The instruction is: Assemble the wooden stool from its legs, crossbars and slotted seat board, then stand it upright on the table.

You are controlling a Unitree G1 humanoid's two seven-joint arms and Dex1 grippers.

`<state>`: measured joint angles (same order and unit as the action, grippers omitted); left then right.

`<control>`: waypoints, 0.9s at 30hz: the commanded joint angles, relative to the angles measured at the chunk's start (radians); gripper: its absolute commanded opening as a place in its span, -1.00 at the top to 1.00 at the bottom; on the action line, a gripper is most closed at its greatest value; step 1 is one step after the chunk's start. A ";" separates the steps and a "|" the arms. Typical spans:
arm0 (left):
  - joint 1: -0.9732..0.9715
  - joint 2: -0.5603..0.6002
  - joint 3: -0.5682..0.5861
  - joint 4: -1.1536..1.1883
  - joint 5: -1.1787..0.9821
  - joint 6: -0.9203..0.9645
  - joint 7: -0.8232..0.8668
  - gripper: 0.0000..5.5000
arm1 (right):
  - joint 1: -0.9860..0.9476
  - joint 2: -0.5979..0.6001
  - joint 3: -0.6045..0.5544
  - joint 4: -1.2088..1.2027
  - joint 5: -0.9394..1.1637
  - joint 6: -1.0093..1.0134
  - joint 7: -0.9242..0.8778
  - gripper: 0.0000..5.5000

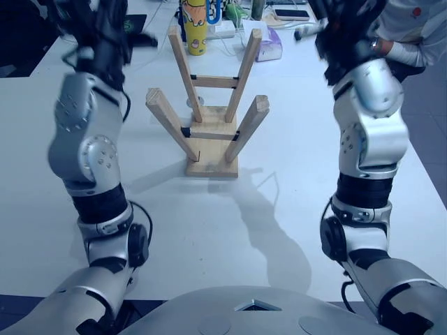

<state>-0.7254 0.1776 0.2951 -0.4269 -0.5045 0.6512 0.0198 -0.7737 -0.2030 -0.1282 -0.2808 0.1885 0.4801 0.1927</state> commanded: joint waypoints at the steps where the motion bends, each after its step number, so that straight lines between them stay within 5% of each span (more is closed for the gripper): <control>1: -0.140 0.011 0.062 -0.134 -0.178 0.183 0.109 1.00 | -0.095 0.015 -0.044 -0.125 0.132 0.090 -0.006 1.00; 7: -0.060 0.012 0.064 -0.207 -0.334 0.458 0.231 1.00 | 0.097 -0.038 0.065 -0.120 0.177 0.184 0.088 1.00; 11: 0.370 -0.017 -0.149 -0.171 -0.222 0.435 0.181 1.00 | 0.339 -0.159 0.299 -0.094 0.070 0.196 0.186 1.00; 14: 0.520 -0.034 -0.268 -0.050 -0.119 0.298 0.121 1.00 | 0.365 -0.203 0.397 -0.083 0.018 0.229 0.214 1.00; 21: 0.396 -0.092 -0.254 -0.038 -0.083 0.098 0.068 1.00 | 0.335 -0.213 0.413 -0.022 -0.041 0.225 0.198 1.00; 27: 0.235 -0.078 -0.140 -0.098 -0.127 0.052 0.074 1.00 | 0.272 -0.150 0.317 -0.051 -0.035 0.127 0.150 1.00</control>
<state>-0.4175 0.0872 0.1069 -0.4965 -0.6088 0.7109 0.0817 -0.4697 -0.3827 0.2238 -0.3109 0.1432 0.6386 0.3535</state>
